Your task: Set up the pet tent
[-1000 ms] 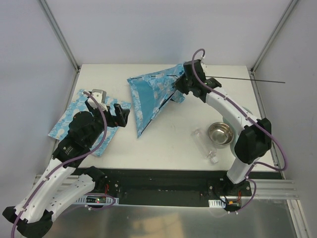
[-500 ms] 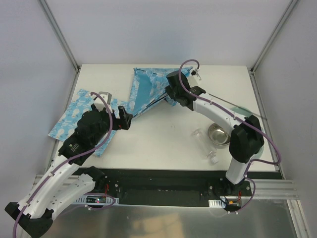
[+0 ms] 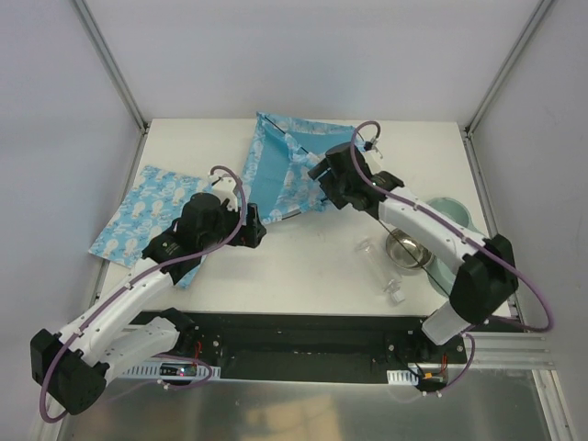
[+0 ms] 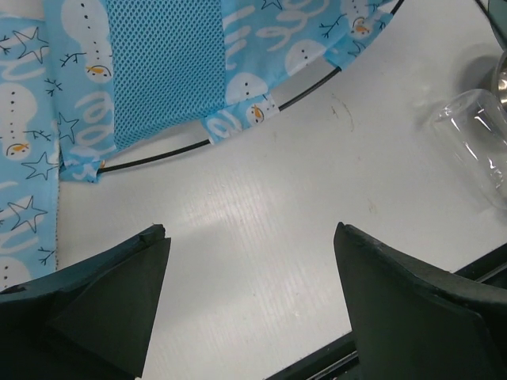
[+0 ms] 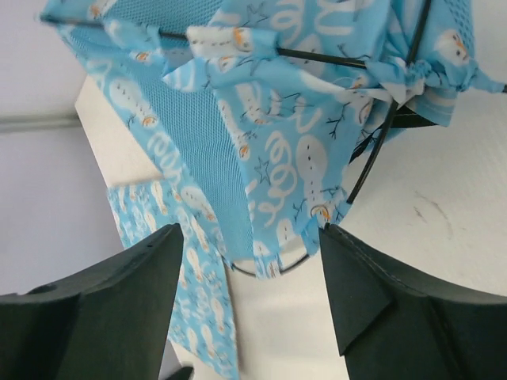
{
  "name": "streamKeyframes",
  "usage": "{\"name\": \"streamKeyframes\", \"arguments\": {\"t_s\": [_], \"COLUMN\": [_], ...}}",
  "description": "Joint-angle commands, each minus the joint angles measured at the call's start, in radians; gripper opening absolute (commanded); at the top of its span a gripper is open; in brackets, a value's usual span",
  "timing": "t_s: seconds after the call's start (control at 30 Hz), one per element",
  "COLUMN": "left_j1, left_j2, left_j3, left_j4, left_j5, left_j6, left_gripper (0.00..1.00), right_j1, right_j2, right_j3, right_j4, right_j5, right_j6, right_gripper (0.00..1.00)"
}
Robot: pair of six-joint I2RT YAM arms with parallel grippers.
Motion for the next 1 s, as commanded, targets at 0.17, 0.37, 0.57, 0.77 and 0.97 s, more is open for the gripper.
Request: {"name": "streamKeyframes", "arguments": {"t_s": [0.17,0.37,0.57,0.77,0.97], "left_j1": [-0.003,-0.003,-0.003,-0.003,-0.003], "left_j2": [0.085,0.070,0.053,0.033,0.010], "left_j3": [0.029,0.046,0.051,0.046,0.038], "left_j4": [0.105,0.116,0.114,0.114,0.113], "left_j5": [0.072,0.015,0.004,-0.007,-0.007], "left_j6": [-0.024,-0.019,-0.008,-0.001,0.016], "left_gripper": [0.86,0.86,0.87,0.88,0.88], "right_j1": [-0.115,-0.264,-0.312,-0.312,-0.310], "right_j2": [-0.201,-0.144,-0.059,0.064,0.075], "right_j3": [-0.014,-0.064,-0.080,-0.057,-0.018], "right_j4": [-0.252,-0.413,-0.340,-0.327,-0.295], "right_j5": [-0.223,-0.294,-0.344,-0.404,-0.278], "right_j6": [-0.716,-1.022,-1.152,-1.278,-1.289], "right_gripper": [0.76,0.74,0.70,0.59,0.28]}}
